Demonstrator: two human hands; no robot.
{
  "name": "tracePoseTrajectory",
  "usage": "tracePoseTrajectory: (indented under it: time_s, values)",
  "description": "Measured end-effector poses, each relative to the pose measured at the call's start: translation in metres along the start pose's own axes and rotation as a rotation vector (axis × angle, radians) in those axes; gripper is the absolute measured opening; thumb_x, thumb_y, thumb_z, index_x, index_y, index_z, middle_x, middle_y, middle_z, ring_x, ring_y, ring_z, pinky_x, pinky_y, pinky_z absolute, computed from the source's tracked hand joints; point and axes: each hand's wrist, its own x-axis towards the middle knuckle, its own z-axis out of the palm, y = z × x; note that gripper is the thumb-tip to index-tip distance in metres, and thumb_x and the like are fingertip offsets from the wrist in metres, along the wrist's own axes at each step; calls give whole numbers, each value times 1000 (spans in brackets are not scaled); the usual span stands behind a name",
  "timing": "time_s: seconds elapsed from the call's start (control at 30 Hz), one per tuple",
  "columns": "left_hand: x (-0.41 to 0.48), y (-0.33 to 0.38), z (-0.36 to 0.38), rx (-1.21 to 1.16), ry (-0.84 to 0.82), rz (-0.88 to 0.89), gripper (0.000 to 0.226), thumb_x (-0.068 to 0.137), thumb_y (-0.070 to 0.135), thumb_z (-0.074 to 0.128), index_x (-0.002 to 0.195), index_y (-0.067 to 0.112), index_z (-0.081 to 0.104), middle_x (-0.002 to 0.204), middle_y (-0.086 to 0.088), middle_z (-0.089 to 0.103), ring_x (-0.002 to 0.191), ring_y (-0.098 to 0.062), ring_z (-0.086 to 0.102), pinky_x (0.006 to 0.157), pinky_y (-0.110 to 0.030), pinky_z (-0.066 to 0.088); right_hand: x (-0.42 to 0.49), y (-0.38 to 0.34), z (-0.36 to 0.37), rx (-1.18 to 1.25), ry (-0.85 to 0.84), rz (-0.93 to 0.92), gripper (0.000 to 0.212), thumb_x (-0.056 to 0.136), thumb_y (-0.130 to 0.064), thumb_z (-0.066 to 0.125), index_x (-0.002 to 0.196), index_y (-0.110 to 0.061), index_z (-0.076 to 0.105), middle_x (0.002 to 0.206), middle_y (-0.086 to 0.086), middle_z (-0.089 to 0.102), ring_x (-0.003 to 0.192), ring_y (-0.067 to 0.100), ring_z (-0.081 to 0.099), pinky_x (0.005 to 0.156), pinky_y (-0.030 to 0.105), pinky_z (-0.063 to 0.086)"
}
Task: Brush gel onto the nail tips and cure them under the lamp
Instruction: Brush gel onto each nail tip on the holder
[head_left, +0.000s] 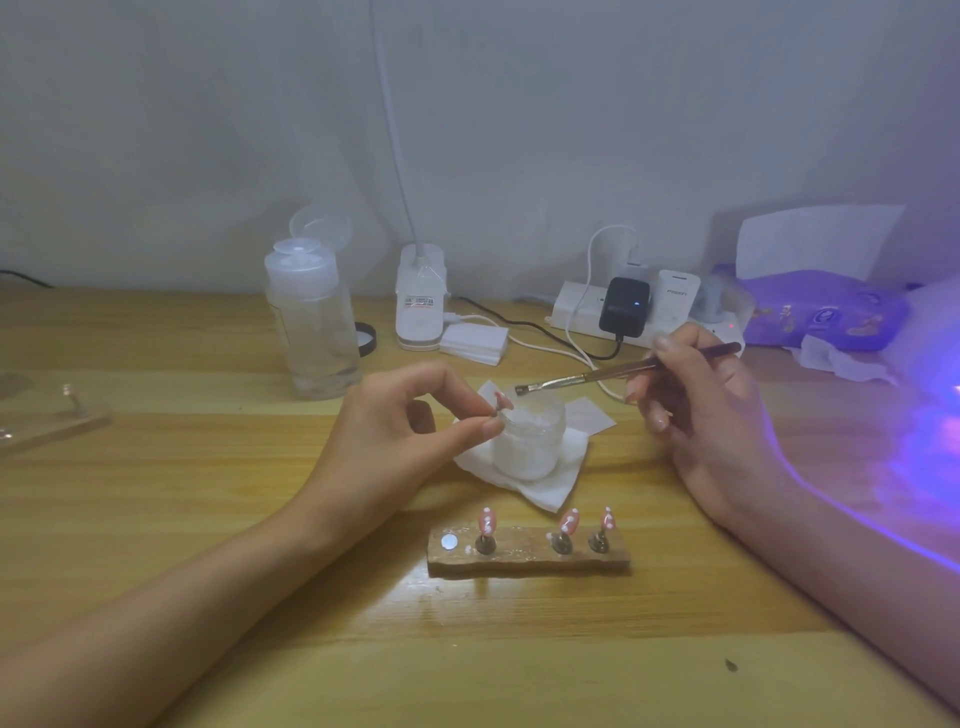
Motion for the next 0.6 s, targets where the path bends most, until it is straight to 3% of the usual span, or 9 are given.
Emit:
tracePoseTrajectory:
  time_s: [0.1, 0.23, 0.37, 0.5, 0.6]
  values:
    - [0, -1, 0, -1, 2, -9, 12, 78, 28, 80, 72, 25, 69, 64, 20, 65, 43, -1, 38, 48, -6, 31, -1, 0, 2, -17, -56, -7, 26, 86, -34, 63, 64, -27, 53, 63, 7, 68, 40, 10, 41, 40, 16, 27]
    - [1, -1, 0, -14, -4, -14, 13, 79, 27, 80, 72, 25, 69, 65, 19, 66, 44, -1, 37, 47, -7, 31, 1, 1, 0, -6, -14, -6, 37, 98, -17, 55, 62, -26, 51, 57, 8, 65, 38, 9, 38, 40, 14, 29]
    - [0, -1, -1, -18, -13, -10, 14, 79, 26, 81, 71, 28, 69, 72, 12, 70, 45, -2, 39, 48, -10, 33, 0, 1, 1, -22, -58, -26, 31, 94, -25, 59, 64, -27, 53, 63, 8, 68, 40, 10, 40, 41, 14, 29]
    - [-1, -1, 0, -21, -17, 5, 14, 78, 30, 80, 71, 30, 68, 73, 12, 70, 45, -2, 38, 48, -10, 33, 1, 2, -1, -11, -5, -11, 36, 99, -16, 54, 65, -26, 49, 58, 7, 65, 39, 9, 37, 41, 16, 28]
    - [0, 0, 0, -16, -22, 19, 11, 78, 35, 77, 72, 32, 68, 77, 12, 70, 45, -2, 38, 48, -10, 33, 1, 1, 1, 3, -43, -13, 31, 94, -27, 60, 64, -28, 53, 63, 6, 68, 41, 9, 41, 41, 15, 29]
